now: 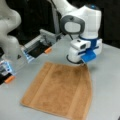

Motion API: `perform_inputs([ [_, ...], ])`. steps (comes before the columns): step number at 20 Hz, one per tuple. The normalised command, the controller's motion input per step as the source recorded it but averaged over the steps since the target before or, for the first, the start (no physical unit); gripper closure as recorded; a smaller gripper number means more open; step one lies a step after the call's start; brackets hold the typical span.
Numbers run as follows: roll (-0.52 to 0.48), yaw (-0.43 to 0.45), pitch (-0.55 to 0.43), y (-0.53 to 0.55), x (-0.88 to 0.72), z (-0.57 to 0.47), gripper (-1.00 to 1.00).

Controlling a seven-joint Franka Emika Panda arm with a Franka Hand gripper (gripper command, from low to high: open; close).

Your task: Folding a towel twice

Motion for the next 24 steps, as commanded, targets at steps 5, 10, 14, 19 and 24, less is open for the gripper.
perform_inputs([
  [5, 0.269, -0.026, 0.016, -0.35, -0.42, -0.03, 1.0],
  [10, 0.196, 0.02, -0.011, -0.14, -0.66, -0.01, 1.0],
  [14, 0.148, 0.04, -0.036, -0.01, -0.7, 0.02, 1.0],
  [19, 0.119, 0.007, -0.085, -0.04, -0.6, -0.05, 1.0],
  [24, 0.142, -0.053, -0.135, -0.16, -0.45, -0.16, 1.0],
])
